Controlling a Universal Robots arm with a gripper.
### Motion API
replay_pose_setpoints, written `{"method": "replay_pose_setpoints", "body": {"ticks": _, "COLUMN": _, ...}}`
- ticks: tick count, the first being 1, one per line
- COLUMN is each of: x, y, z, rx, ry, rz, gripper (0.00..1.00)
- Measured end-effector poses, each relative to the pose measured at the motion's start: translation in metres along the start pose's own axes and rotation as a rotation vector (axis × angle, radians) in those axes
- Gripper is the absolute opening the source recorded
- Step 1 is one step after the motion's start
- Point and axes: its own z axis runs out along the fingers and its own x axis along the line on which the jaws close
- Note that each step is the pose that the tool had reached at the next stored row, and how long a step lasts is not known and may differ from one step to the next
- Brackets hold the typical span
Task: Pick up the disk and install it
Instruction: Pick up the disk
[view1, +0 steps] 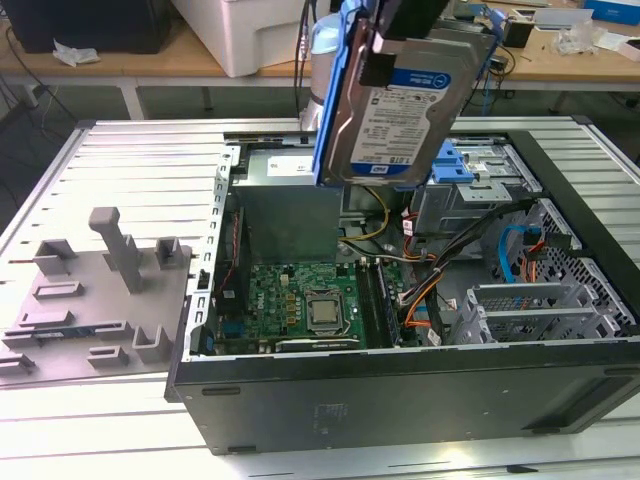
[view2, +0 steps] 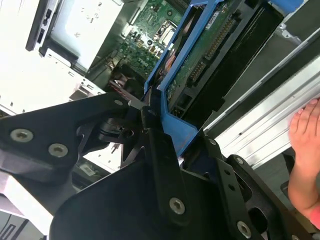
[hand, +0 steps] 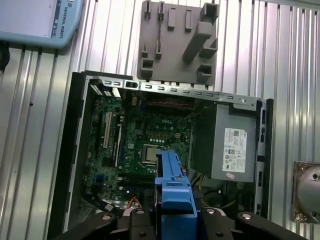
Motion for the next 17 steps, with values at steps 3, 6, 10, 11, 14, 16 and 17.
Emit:
{"method": "replay_pose_setpoints", "body": {"ticks": 3, "x": 0.0095, "y": -0.0071, "z": -0.0016, "rx": -0.0007, "ry": 0.0003, "rz": -0.003, "gripper": 0.37}}
{"method": "replay_pose_setpoints", "body": {"ticks": 6, "x": 0.0151, "y": -0.0112, "z": -0.0026, "rx": -0.0013, "ry": 0.0006, "rz": -0.005, "gripper": 0.37}}
{"method": "replay_pose_setpoints", "body": {"ticks": 10, "x": 0.0236, "y": -0.0151, "z": -0.0037, "rx": -0.0017, "ry": 0.0007, "rz": -0.007, "gripper": 0.37}}
{"method": "replay_pose_setpoints", "body": {"ticks": 11, "x": 0.0236, "y": -0.0151, "z": -0.0037, "rx": -0.0017, "ry": 0.0007, "rz": -0.007, "gripper": 0.37}}
{"method": "replay_pose_setpoints", "body": {"ticks": 14, "x": 0.0237, "y": -0.0152, "z": -0.0037, "rx": -0.0022, "ry": 0.0033, "rz": -0.008, "gripper": 0.37}}
{"method": "replay_pose_setpoints", "body": {"ticks": 16, "x": 0.0237, "y": -0.0152, "z": -0.0037, "rx": -0.0024, "ry": 0.0045, "rz": -0.009, "gripper": 0.37}}
{"method": "replay_pose_setpoints", "body": {"ticks": 17, "x": 0.0237, "y": -0.0152, "z": -0.0037, "rx": -0.0025, "ry": 0.0057, "rz": -0.010, "gripper": 0.37}}
